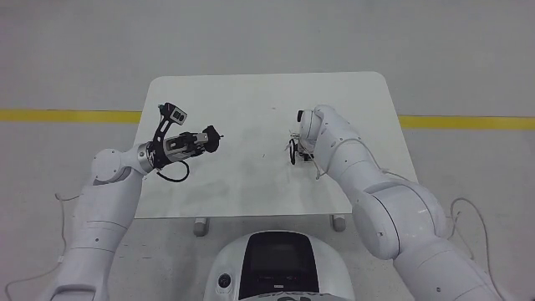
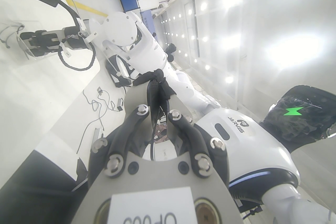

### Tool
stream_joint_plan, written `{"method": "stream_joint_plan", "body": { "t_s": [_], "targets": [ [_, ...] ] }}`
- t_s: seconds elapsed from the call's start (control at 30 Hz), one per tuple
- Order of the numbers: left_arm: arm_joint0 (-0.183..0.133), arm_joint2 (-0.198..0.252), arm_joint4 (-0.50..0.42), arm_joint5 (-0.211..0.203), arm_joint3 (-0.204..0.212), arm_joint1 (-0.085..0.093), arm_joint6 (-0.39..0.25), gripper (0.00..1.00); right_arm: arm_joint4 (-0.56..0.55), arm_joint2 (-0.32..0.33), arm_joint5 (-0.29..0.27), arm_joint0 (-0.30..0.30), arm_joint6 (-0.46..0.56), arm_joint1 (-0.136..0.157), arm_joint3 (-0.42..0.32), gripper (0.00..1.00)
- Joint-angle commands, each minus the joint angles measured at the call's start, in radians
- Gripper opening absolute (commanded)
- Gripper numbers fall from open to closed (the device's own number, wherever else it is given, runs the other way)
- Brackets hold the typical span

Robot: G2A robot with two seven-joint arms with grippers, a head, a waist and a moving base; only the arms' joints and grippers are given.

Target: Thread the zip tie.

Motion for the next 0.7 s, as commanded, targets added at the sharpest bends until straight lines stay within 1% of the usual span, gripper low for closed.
{"method": "stream_joint_plan", "body": {
  "t_s": [0.0, 0.2, 0.33, 0.5, 0.67],
  "targets": [
    [0.000, 0.000, 0.000, 0.000, 0.000, 0.000, 0.000, 0.00, -0.002, 0.007, 0.000, 0.003, -0.003, 0.001, 0.006, 0.00],
    [0.000, 0.000, 0.000, 0.000, 0.000, 0.000, 0.000, 0.00, -0.007, 0.027, 0.000, 0.014, -0.002, 0.006, 0.011, 0.00],
    [0.000, 0.000, 0.000, 0.000, 0.000, 0.000, 0.000, 0.00, 0.006, 0.041, 0.000, 0.019, 0.024, 0.011, -0.009, 0.00],
    [0.000, 0.000, 0.000, 0.000, 0.000, 0.000, 0.000, 0.00, 0.034, 0.054, -0.007, 0.004, 0.095, 0.022, -0.077, 0.00],
    [0.000, 0.000, 0.000, 0.000, 0.000, 0.000, 0.000, 0.00, 0.029, 0.054, -0.017, -0.038, 0.160, 0.039, -0.170, 0.00]
  ]
}}
